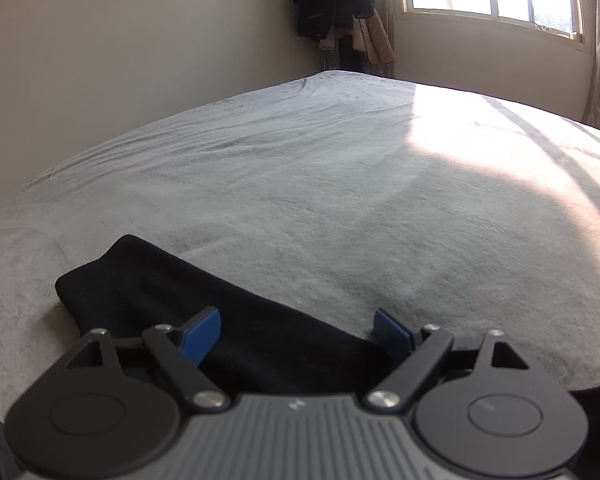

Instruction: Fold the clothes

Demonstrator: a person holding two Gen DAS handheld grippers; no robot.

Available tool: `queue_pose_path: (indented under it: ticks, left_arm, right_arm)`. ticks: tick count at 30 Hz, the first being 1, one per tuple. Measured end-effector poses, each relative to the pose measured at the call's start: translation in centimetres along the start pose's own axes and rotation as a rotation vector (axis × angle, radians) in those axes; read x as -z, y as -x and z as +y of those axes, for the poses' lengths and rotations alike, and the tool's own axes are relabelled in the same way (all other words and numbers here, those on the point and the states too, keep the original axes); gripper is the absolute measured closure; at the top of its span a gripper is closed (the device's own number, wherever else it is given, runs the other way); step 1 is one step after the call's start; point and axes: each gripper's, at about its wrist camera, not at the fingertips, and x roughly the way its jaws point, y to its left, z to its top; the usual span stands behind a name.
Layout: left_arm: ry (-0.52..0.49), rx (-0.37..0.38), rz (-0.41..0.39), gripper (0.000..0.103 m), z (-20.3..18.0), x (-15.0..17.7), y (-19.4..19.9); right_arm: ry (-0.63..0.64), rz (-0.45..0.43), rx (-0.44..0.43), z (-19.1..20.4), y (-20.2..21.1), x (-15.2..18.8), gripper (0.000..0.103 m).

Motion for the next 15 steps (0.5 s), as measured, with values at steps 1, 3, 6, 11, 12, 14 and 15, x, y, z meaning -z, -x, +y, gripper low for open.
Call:
queue_pose_path:
  ticks: [1,3,6,11,12,14,15]
  left_arm:
    - [0.007,0.002,-0.004,0.015,0.1,0.2,-0.2]
    - [0.015,0.008,-0.015,0.015,0.2,0.4,-0.1]
    - [0.052,0.038,-0.018,0.013,0.8,0.5,0.1]
    - [0.153,0.066,-0.010,0.013,2.8,0.0,2.8]
    - [0.169,0.076,-0.015,0.013,3.3,-0.1,3.8]
    - [0.188,0.084,-0.019,0.012,4.4,-0.1,6.4]
    - [0.176,0.085,-0.006,0.012,4.6,0.0,7.5]
  right_arm:
    - [-0.019,0.022,0.033,-0.5,1.2,1.0,0.050]
    - [-0.074,0.070,0.077,-1.4,3.5,2.7,0.050]
    - [-0.132,0.077,0.129,-2.1,8.0,4.6,0.048]
    - [-0.150,0.027,0.191,-2.9,14.5,7.1,0.032]
    - [-0.143,0.024,0.196,-3.0,15.3,7.5,0.030]
    - [-0.128,0.016,0.203,-2.9,16.6,8.3,0.026]
    - [-0.121,0.013,0.207,-2.9,17.3,8.7,0.026]
